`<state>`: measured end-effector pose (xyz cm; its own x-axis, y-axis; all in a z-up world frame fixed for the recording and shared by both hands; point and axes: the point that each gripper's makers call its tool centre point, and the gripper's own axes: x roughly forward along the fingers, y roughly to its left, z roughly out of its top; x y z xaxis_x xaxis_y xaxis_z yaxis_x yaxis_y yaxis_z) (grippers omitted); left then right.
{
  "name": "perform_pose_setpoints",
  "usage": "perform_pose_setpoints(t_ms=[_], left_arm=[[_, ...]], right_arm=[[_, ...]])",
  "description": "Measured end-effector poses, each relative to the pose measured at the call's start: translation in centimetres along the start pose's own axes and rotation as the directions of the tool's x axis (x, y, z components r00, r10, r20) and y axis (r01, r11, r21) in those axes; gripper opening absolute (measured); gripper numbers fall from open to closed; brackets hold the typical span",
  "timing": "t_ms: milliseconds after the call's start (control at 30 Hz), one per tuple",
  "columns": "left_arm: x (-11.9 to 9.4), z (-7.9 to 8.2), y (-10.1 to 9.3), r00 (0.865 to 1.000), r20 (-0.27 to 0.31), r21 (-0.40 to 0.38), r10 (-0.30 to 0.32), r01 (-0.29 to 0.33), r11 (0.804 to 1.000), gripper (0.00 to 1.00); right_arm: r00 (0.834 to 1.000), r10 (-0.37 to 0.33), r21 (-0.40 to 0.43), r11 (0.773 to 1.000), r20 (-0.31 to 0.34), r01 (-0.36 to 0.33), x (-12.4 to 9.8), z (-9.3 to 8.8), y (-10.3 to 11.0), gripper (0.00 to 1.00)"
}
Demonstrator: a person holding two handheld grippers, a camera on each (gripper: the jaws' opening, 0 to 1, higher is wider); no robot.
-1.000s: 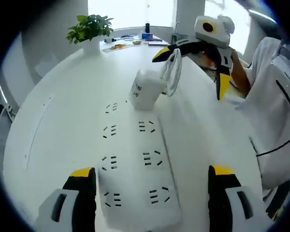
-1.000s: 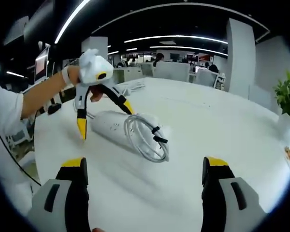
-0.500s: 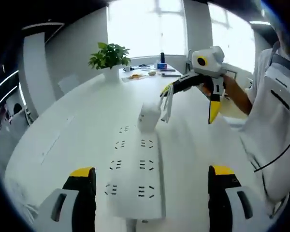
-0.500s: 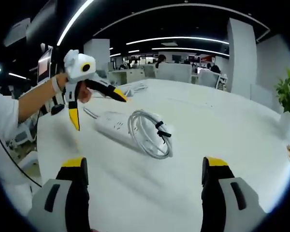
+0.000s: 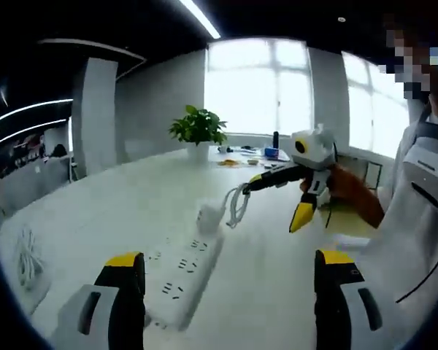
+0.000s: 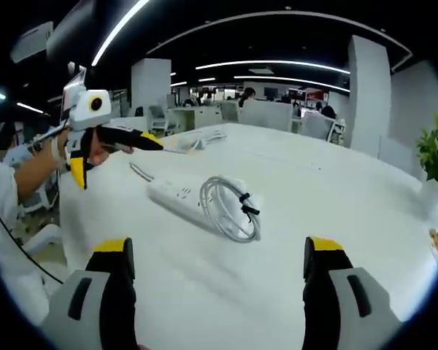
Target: Straighten the power strip on the desk, plug the charger into it
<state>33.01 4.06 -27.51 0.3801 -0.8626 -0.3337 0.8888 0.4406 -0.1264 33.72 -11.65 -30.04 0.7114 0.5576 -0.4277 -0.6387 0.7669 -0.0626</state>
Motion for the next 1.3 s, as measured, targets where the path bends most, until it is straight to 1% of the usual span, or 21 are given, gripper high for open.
perform_pose_setpoints(t_ms=[100, 133, 167, 200, 267, 300, 433, 500, 533, 567, 600, 667, 733, 833, 933, 967, 1000, 1033, 1067, 1100, 1300], left_arm=[[-1.1, -0.2, -0.7, 1.000, 0.016, 0.000, 0.027, -0.027, 1.000, 0.96], [-1.5, -0.3, -0.5, 0.998, 0.015, -0.004, 0.063, -0.063, 0.998, 0.96], [-1.8, -0.4, -0.4, 0.995, 0.019, -0.025, 0.095, -0.095, 0.995, 0.96], [-2.0, -0.4, -0.4, 0.994, 0.024, -0.046, 0.108, -0.107, 0.993, 0.96], [-2.8, -1.2, -0.4, 0.991, 0.007, -0.084, 0.137, -0.136, 0.987, 0.96], [-3.3, -1.8, -0.3, 0.985, -0.004, -0.107, 0.171, -0.170, 0.980, 0.96], [-5.0, -2.9, -1.2, 0.968, -0.032, -0.068, 0.248, -0.250, 0.966, 0.96], [-6.0, -2.9, -2.2, 0.964, -0.026, -0.075, 0.264, -0.266, 0.961, 0.96], [-6.5, -2.8, -2.7, 0.962, -0.026, -0.111, 0.272, -0.273, 0.956, 0.96], [-6.6, -2.8, -2.9, 0.962, -0.025, -0.120, 0.273, -0.274, 0.954, 0.96], [-7.3, -2.4, -3.8, 0.963, -0.007, -0.133, 0.270, -0.269, 0.954, 0.96], [-8.2, -2.0, -4.9, 0.962, 0.022, -0.133, 0.274, -0.268, 0.954, 0.96], [-8.9, -1.9, -5.5, 0.956, 0.024, -0.124, 0.292, -0.287, 0.950, 0.96], [-9.9, -3.1, -5.6, 0.934, -0.030, -0.089, 0.357, -0.358, 0.929, 0.96], [-10.8, -4.0, -5.8, 0.918, -0.067, -0.079, 0.391, -0.396, 0.915, 0.96], [-11.1, -4.3, -5.8, 0.910, -0.079, -0.086, 0.408, -0.414, 0.906, 0.96], [-11.7, -5.0, -5.9, 0.895, -0.110, -0.098, 0.432, -0.442, 0.891, 0.96], [-12.0, -5.6, -5.9, 0.884, -0.137, -0.112, 0.447, -0.462, 0.880, 0.96], [-12.3, -6.1, -6.0, 0.875, -0.163, -0.129, 0.456, -0.477, 0.869, 0.96], [-12.4, -6.3, -6.1, 0.869, -0.170, -0.133, 0.465, -0.488, 0.863, 0.96], [-13.8, -6.6, -7.2, 0.863, -0.147, -0.198, 0.483, -0.504, 0.840, 0.96]], right_arm=[[1.000, -0.006, 0.003, 1.000, 0.004, 0.006, -0.4, 0.0, 0.0, 0.94], [1.000, 0.002, 0.016, 1.000, 0.013, -0.003, -0.5, 0.1, 0.2, 0.94], [1.000, 0.014, 0.033, 0.999, 0.023, -0.015, -0.5, 0.2, 0.4, 0.94], [0.999, 0.020, 0.042, 0.999, 0.026, -0.021, -0.6, 0.1, 0.5, 0.93], [0.999, 0.023, 0.046, 0.999, 0.029, -0.024, -0.9, 0.1, 0.7, 0.93], [0.999, 0.020, 0.043, 0.999, 0.029, -0.022, -1.0, 0.0, 0.8, 0.93], [1.000, 0.006, 0.033, 0.999, 0.030, -0.007, -2.2, -0.2, 1.0, 0.92], [1.000, 0.000, 0.035, 0.999, 0.031, -0.001, -2.8, -0.4, 1.0, 0.92], [1.000, -0.003, 0.036, 0.999, 0.031, 0.002, -3.0, -0.5, 1.0, 0.93], [1.000, -0.006, 0.039, 0.999, 0.024, 0.005, -3.4, -0.7, 0.9, 0.93], [1.000, -0.012, 0.059, 0.998, 0.023, 0.010, -4.0, -1.0, 0.9, 0.93], [0.999, -0.016, 0.084, 0.996, 0.042, 0.013, -4.7, -1.0, 1.0, 0.93], [0.999, -0.023, 0.089, 0.996, 0.045, 0.018, -5.1, -1.1, 1.1, 0.93], [0.999, -0.034, 0.081, 0.996, 0.037, 0.031, -5.6, -1.3, 1.4, 0.93], [0.999, -0.038, 0.080, 0.996, 0.038, 0.035, -6.3, -1.5, 1.7, 0.93], [0.998, -0.041, 0.080, 0.996, 0.040, 0.038, -6.6, -1.5, 1.8, 0.93], [0.998, -0.048, 0.079, 0.996, 0.038, 0.045, -7.0, -1.5, 1.8, 0.93], [0.998, -0.055, 0.078, 0.996, 0.037, 0.052, -7.3, -1.6, 1.7, 0.93], [0.997, -0.062, 0.076, 0.995, 0.036, 0.059, -7.6, -1.6, 1.7, 0.93], [0.997, -0.067, 0.076, 0.995, 0.037, 0.064, -8.0, -1.7, 1.7, 0.93], [0.995, -0.086, 0.100, 0.992, 0.058, 0.080, -9.8, -1.8, 1.7, 0.91]])
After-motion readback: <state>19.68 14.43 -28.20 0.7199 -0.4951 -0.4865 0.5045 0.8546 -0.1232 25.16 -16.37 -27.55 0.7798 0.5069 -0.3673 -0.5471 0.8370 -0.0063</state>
